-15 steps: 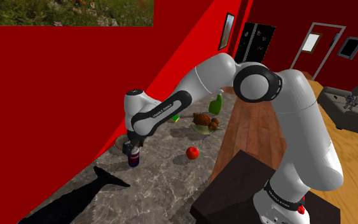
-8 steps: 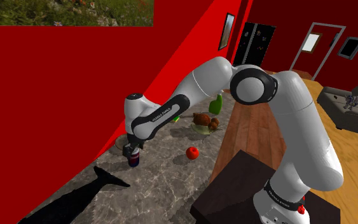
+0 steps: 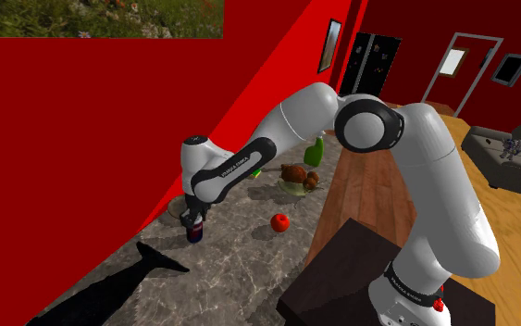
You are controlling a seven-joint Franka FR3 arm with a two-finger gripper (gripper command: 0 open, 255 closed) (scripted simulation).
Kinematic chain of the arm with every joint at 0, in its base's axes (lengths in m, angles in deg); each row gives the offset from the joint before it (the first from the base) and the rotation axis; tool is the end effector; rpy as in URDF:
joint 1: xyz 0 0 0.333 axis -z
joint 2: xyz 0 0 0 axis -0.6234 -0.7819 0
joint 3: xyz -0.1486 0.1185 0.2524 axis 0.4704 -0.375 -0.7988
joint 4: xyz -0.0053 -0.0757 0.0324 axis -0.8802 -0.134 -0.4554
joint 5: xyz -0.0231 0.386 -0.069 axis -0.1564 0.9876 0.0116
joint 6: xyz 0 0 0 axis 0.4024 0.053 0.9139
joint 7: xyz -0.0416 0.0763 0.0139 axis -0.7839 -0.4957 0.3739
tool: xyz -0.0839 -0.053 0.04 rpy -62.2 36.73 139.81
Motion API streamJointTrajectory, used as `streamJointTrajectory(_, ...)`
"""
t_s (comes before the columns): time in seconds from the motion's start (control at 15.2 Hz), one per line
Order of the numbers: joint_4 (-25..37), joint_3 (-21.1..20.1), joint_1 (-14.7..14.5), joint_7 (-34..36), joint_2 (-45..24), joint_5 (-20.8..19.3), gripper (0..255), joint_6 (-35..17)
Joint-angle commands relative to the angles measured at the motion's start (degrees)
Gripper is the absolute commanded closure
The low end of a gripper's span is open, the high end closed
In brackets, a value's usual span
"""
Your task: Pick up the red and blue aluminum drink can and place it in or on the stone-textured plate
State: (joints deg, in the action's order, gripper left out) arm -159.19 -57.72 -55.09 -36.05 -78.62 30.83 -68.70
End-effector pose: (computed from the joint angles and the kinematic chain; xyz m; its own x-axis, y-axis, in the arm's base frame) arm 0.6201 0.2771 0.1823 0.9659 0.2588 0.0043 0.2588 -0.9659 -0.0032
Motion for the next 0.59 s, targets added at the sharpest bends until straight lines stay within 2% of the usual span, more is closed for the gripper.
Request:
streamJointTrajectory(0.0, 0.0, 0.0, 0.0, 0.0, -0.1, 0.0, 255, 0.0)
streamJointTrajectory(0.53, -0.4, -0.3, 0.2, -0.2, 2.2, 0.4, 255, 1.8)
